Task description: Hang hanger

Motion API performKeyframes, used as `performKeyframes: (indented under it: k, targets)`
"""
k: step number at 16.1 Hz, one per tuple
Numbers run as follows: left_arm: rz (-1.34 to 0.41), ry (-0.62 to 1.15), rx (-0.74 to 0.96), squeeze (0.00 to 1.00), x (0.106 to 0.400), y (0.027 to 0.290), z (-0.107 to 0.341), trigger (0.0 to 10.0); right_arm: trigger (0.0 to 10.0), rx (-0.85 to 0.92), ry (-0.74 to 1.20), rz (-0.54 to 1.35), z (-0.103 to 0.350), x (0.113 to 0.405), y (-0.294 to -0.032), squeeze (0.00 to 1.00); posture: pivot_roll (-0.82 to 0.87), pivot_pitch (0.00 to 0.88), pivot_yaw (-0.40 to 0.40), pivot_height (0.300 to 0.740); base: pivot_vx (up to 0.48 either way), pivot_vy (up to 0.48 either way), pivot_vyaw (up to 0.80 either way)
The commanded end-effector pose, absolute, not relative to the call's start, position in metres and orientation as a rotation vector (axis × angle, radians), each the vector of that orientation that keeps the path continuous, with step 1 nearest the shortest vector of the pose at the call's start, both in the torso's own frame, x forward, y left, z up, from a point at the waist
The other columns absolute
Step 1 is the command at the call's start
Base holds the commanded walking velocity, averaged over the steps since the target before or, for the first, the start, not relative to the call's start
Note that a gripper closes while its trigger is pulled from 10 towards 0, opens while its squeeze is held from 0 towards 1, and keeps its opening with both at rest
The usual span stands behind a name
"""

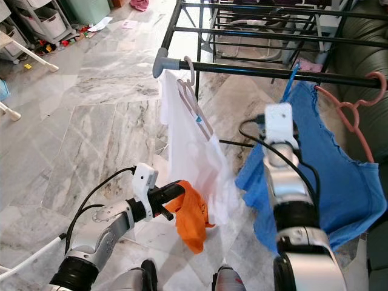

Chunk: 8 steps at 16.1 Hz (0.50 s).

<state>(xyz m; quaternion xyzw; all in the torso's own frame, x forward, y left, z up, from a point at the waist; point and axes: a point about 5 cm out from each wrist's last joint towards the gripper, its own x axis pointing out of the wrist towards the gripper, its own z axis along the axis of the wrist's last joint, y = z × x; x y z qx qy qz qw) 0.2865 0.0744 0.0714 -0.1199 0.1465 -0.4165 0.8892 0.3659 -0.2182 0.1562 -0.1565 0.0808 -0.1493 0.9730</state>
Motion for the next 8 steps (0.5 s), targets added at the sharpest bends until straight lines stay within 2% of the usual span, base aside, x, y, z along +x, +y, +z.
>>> performKeyframes:
  k: [1, 2, 7, 8]
  targets:
    - [-0.857, 0.326, -0.236, 0.00, 0.2860, 0.0756, 0.0673, 10.0, 10.0, -0.307, 0.166, -0.313, 0.1561, 0.3612, -0.2228, 0.00, -0.19, 0.233, 0.067, 0.740, 0.000, 0.000, 0.00]
    - [-0.860, 0.328, -0.234, 0.00, 0.2864, 0.0746, 0.0674, 10.0, 10.0, -0.296, 0.168, -0.321, 0.1546, 0.3584, -0.2244, 1.00, -0.19, 0.234, 0.074, 0.740, 0.000, 0.000, 0.00]
    - [-0.870, 0.332, -0.228, 0.00, 0.2881, 0.0707, 0.0676, 10.0, 10.0, -0.328, 0.163, -0.309, 0.1563, 0.3539, -0.2245, 1.00, -0.21, 0.233, 0.081, 0.740, 0.000, 0.000, 0.00]
    - [-0.871, 0.333, -0.227, 0.00, 0.2883, 0.0704, 0.0675, 10.0, 10.0, -0.349, 0.150, -0.303, 0.1600, 0.3543, -0.2246, 0.66, -0.21, 0.234, 0.081, 0.740, 0.000, 0.000, 0.00]
